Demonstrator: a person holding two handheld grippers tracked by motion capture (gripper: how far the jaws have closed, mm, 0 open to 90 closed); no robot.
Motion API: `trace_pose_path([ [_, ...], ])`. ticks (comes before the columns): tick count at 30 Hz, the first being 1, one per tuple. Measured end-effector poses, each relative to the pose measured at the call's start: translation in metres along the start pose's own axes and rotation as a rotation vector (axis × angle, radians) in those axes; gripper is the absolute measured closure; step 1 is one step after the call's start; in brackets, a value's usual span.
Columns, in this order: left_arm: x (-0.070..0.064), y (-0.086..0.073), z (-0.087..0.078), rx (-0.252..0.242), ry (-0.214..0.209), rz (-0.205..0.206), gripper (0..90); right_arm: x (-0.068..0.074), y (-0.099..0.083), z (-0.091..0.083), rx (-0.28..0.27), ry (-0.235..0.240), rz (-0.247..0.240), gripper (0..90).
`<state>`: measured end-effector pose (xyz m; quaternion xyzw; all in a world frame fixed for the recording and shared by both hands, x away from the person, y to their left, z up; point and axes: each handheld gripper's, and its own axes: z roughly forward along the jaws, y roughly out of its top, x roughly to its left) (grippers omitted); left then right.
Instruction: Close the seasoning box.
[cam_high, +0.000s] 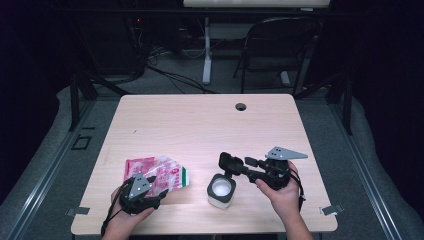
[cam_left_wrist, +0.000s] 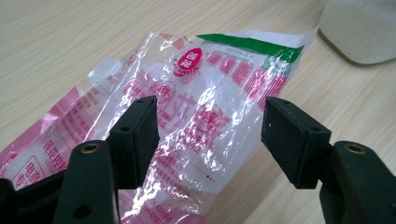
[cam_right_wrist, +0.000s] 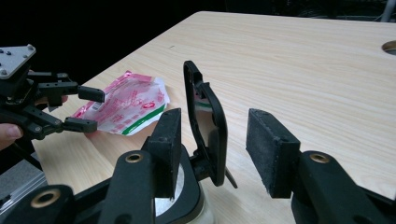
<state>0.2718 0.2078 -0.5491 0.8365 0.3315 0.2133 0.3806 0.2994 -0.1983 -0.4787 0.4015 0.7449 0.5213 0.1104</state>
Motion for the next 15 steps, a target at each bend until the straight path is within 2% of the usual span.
trace_pose_path([
  [3,0.002,-0.002,-0.003,-0.003,0.009,-0.006,36.5,0.001,0.001,0.005,0.014,0.01,-0.007,56.8],
  [7,0.004,-0.005,-0.007,-0.003,0.024,-0.016,36.5,0.002,0.002,0.012,0.027,0.019,-0.023,64.3],
  [11,0.006,-0.007,-0.011,-0.001,0.038,-0.024,36.6,0.003,0.002,0.014,0.039,-0.006,-0.054,73.4],
  [15,0.009,-0.009,-0.014,-0.009,0.049,-0.038,36.7,0.0,0.003,0.015,0.043,-0.012,-0.062,80.0],
])
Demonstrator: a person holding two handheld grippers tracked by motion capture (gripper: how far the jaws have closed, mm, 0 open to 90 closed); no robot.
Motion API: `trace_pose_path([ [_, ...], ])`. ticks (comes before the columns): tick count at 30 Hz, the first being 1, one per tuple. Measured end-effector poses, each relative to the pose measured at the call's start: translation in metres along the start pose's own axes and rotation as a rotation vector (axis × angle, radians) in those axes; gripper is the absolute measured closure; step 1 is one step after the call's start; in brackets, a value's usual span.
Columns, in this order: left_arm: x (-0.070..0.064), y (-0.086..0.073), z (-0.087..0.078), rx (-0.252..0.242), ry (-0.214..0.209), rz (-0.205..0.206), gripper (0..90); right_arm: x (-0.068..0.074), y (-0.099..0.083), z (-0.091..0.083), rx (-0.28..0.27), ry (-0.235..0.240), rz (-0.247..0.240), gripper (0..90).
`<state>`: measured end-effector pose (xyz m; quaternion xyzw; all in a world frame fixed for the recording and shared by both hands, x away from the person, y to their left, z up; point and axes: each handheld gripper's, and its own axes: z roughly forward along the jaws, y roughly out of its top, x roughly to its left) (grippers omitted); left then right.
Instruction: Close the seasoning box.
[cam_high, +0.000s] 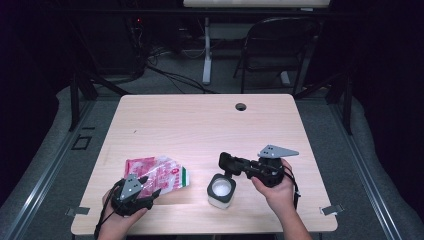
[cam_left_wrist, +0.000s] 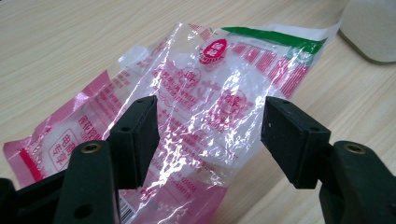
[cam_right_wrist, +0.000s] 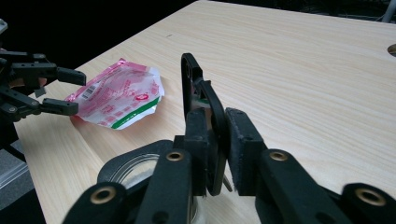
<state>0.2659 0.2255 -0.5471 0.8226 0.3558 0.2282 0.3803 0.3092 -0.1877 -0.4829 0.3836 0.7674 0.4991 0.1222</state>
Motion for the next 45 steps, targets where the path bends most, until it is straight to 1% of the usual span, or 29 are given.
trace_pose_path([
  [3,0.001,-0.001,-0.001,-0.001,0.004,-0.004,36.9,-0.001,0.0,0.0,-0.002,0.001,0.0,81.9],
  [9,0.001,0.0,-0.002,0.001,0.006,0.002,37.1,-0.002,0.0,-0.001,0.002,0.007,-0.013,83.3],
  [15,0.001,0.0,-0.002,-0.006,0.006,-0.003,37.2,0.001,0.0,-0.002,0.006,-0.013,-0.041,83.8],
  [21,0.001,0.001,-0.002,-0.008,0.009,0.004,37.3,0.007,0.001,-0.003,0.019,-0.043,-0.096,83.9],
  [26,0.001,0.003,-0.002,-0.014,0.007,0.001,37.2,0.012,0.001,-0.004,0.018,-0.048,-0.102,83.3],
  [31,0.001,0.004,-0.001,-0.016,0.0,0.004,37.3,0.017,0.002,-0.006,0.002,-0.025,-0.103,77.9],
  [33,0.001,0.006,0.0,-0.019,-0.001,0.007,37.2,0.019,0.002,-0.007,0.002,-0.023,-0.107,76.4],
  [40,-0.001,0.008,0.004,-0.019,-0.015,0.013,37.2,0.028,0.0,-0.007,-0.004,0.011,-0.117,69.7],
  [42,-0.001,0.009,0.005,-0.02,-0.016,0.02,37.2,0.03,-0.001,-0.007,0.002,0.019,-0.122,69.4],
  [45,-0.001,0.01,0.005,-0.021,-0.02,0.013,37.2,0.031,-0.002,-0.005,0.005,0.032,-0.119,68.6],
])
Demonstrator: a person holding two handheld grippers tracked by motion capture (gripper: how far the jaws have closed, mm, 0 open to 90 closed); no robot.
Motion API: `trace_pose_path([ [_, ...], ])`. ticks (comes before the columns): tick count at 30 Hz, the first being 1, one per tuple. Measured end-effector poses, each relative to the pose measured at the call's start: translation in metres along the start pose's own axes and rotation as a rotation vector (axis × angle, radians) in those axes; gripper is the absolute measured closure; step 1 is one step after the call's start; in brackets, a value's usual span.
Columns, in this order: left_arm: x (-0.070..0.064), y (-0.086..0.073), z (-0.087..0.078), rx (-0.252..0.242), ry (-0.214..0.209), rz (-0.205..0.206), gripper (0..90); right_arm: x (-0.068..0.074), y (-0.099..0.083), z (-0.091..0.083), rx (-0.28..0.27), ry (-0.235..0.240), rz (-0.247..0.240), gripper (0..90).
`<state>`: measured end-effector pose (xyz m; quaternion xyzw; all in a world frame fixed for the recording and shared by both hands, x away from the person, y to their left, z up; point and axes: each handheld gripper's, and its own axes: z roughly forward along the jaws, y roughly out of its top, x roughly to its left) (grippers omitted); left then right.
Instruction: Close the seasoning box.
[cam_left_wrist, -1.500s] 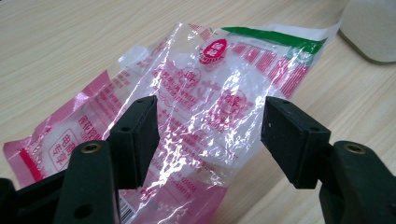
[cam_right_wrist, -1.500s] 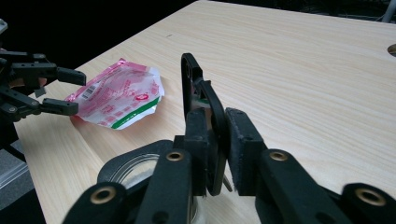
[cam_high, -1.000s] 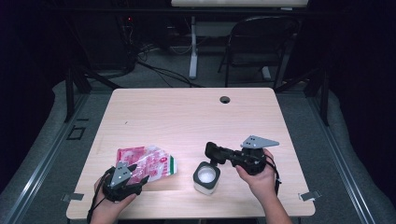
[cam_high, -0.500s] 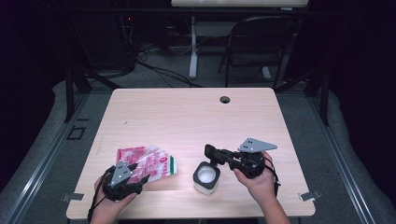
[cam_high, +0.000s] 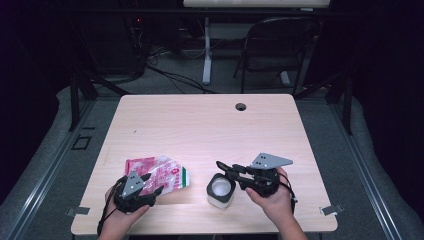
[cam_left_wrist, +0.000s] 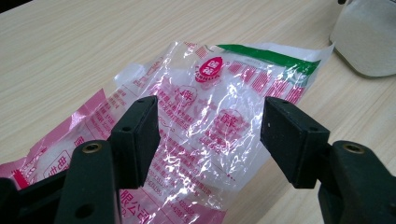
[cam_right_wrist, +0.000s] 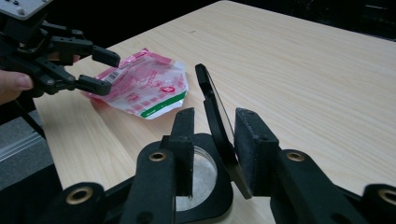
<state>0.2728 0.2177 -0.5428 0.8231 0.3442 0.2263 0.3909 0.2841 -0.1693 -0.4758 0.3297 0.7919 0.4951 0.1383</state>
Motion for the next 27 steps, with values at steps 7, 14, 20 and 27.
trace_pose_path([
  [7,-0.0001,0.0001,0.0006,-0.001,-0.001,0.005,37.2,0.0031,-0.0009,0.0033,0.024,0.03,-0.007,68.2],
  [14,-0.0013,0.0,0.0013,0.002,-0.003,0.005,37.2,0.005,-0.0017,0.0055,0.034,0.046,-0.008,67.0],
  [20,-0.0015,-0.0003,0.0017,0.004,-0.005,0.008,37.2,0.0071,-0.002,0.0066,0.039,0.057,-0.01,65.3],
  [27,-0.0031,-0.0003,0.0028,0.007,-0.009,0.012,37.3,0.0093,-0.0024,0.0085,0.05,0.077,-0.025,64.0],
])
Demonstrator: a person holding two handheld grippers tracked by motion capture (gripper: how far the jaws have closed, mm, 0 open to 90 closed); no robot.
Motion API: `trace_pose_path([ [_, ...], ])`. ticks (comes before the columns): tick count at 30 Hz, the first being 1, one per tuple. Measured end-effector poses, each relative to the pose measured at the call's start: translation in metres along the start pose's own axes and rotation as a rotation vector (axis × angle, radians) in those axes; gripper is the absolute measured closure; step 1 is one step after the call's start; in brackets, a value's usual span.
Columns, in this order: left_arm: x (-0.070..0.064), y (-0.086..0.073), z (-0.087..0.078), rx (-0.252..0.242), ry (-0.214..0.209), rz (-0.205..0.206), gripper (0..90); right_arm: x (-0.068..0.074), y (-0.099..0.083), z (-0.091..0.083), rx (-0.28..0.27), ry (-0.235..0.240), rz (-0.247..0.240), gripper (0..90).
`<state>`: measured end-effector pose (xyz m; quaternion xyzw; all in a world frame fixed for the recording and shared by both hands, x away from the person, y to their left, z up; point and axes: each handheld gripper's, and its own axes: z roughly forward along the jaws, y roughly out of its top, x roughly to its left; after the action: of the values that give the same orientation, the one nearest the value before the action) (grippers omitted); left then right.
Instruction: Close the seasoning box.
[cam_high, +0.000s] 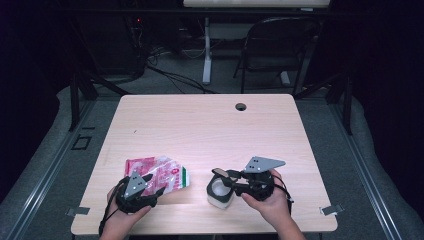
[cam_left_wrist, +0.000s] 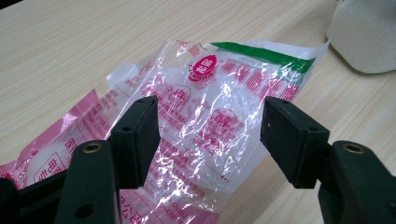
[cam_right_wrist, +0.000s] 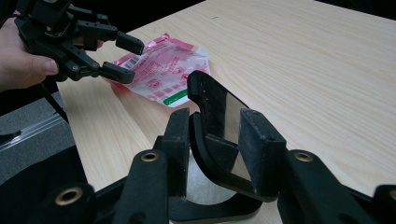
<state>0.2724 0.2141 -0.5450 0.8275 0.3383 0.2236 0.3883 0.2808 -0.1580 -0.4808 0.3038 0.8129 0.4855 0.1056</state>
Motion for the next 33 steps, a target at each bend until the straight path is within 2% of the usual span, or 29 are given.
trace_pose_path([
  [22,0.0029,-0.0006,-0.0016,-0.002,0.011,-0.007,37.4,0.0032,-0.0005,0.0031,0.013,0.01,-0.015,62.4],
  [33,0.005,-0.0023,-0.0012,0.001,0.017,-0.013,37.4,0.0041,-0.0017,0.0071,0.035,0.022,-0.017,57.4],
])
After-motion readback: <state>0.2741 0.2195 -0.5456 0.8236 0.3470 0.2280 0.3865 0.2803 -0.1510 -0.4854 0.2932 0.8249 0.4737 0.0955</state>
